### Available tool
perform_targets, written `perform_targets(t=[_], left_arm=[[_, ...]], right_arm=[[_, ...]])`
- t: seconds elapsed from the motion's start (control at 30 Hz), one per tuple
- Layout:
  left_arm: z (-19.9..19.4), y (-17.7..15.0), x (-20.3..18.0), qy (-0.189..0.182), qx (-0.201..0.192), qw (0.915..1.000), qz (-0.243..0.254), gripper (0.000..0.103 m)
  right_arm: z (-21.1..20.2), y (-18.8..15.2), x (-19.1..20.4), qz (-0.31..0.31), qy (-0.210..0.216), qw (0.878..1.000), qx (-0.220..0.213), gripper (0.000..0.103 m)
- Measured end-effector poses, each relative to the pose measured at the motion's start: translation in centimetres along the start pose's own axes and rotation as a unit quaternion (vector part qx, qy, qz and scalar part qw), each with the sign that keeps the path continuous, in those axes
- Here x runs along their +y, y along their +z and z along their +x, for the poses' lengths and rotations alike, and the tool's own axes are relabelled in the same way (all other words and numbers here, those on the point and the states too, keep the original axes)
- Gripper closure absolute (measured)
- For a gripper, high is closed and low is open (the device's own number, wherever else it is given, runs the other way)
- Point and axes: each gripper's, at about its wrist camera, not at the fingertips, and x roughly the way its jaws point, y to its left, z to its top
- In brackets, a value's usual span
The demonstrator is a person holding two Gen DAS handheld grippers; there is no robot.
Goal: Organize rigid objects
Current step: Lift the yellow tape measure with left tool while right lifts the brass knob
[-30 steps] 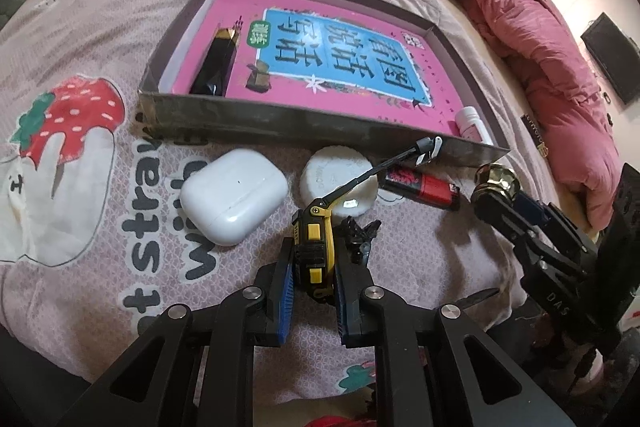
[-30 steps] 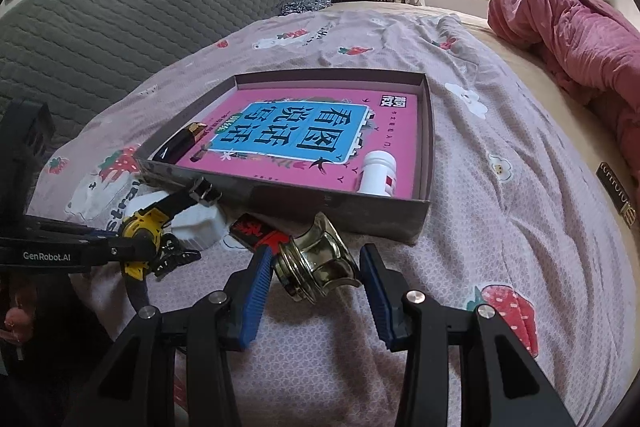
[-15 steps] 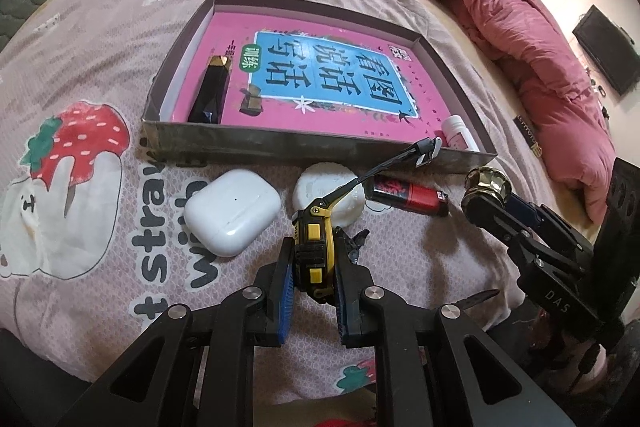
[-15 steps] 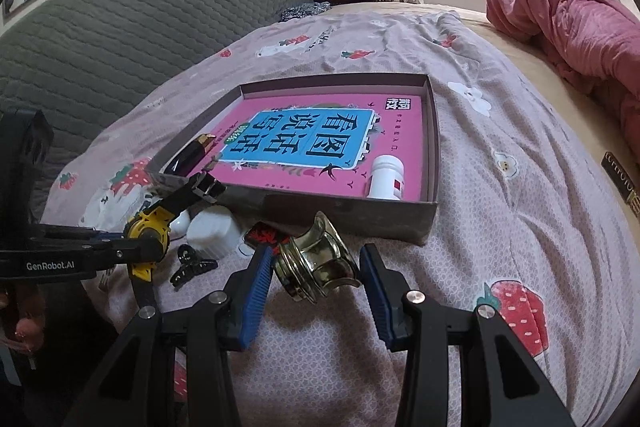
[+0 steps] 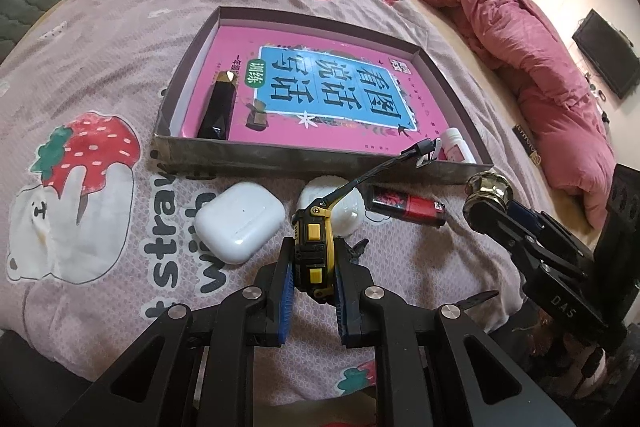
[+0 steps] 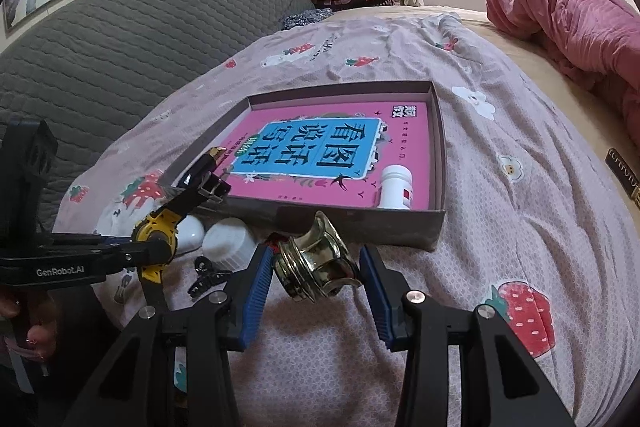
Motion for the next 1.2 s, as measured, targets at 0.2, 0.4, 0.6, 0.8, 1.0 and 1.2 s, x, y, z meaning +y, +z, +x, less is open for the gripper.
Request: perform_targets(t=[0.2,0.4,0.6,0.8,1.0,1.2], left_arm=[[-0.7,0.1,0.1,0.0,-0.012,0.9999,-0.003,0.086],[-0.9,0.2,0.1,-0.001,-0.016,0.9999,-0.003,0.086],[-1.5,0.5,-0.1,0.003,-0.03,0.9995,0.005,0.086],[-2.0,0.8,-0.1,0.006,-0.043,0.999,0.009,0.086],[-2.6,1.3,0.2,0.011,-0.058,0.9982,0.008,0.086],[-3.3,2.0,0.7,0.014,-0.075,0.9971,-0.002,0.086]], right_arm=[[-0.8,0.7,0.8,-0.001,0.011,1.0,-0.016,0.058],[-1.2,0.8,0.9,0.007,0.017,1.0,-0.02,0.058],[-1.5,1.1,0.4,0.028,0.019,0.999,-0.028,0.058],[-1.9,1.3,0.7,0.027,0.012,0.999,-0.033,0.058],[-2.3,1.8,1.5,0.012,0.002,0.999,-0.043,0.058],[-2.6,2.5,2.1,0.006,-0.002,0.998,-0.054,0.058]])
